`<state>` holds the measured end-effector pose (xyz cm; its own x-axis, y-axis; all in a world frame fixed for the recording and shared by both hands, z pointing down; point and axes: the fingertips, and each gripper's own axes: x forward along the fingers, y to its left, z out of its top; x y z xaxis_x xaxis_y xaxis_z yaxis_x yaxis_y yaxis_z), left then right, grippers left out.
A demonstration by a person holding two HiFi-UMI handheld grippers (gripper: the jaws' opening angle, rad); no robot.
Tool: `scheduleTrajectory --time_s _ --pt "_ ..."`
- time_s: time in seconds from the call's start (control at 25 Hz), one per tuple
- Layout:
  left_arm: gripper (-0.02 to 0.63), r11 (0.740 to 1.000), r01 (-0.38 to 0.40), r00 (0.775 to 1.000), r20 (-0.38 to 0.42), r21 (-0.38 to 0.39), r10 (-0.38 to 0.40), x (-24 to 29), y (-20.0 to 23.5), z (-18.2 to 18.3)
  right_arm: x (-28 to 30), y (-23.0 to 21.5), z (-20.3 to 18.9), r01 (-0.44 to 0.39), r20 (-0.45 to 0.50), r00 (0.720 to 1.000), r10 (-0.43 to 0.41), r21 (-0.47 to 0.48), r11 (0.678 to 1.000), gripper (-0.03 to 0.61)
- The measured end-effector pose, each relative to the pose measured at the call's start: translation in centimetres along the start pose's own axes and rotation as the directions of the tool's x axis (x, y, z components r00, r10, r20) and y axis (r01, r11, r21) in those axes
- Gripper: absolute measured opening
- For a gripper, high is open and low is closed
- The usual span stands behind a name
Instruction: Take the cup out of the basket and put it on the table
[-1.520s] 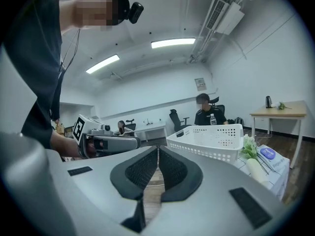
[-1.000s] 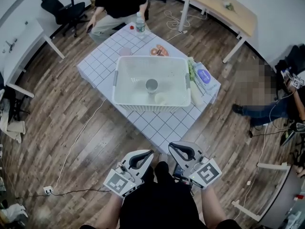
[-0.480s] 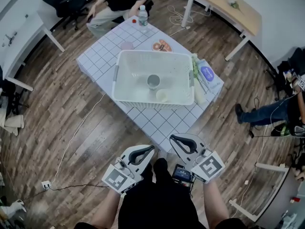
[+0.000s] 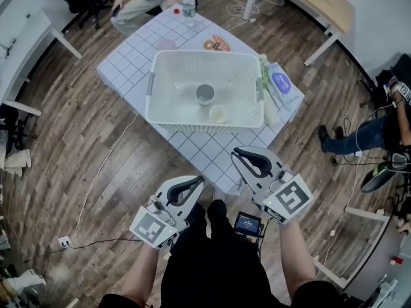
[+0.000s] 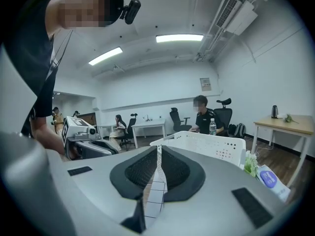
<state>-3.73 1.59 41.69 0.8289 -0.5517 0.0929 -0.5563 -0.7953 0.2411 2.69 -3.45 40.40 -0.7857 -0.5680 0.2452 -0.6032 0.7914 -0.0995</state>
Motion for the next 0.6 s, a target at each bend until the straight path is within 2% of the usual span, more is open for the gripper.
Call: scheduleTrajectory --time_s 0.44,0.6 --pt "0.009 1.000 0.003 1.000 -0.029 0.006 -0.003 0.8 1.4 -0.5 2.8 -4.0 1.2 0.007 -0.049 0.999 -0.010 -0.053 0.999 0.028" --pt "0.009 1.000 0.004 0.999 -0.035 -0.003 -0.004 0.6 1.6 -0.5 3.9 -5.2 1.2 0.015 -0.071 0.997 -0.020 -0.072 0.997 0.050"
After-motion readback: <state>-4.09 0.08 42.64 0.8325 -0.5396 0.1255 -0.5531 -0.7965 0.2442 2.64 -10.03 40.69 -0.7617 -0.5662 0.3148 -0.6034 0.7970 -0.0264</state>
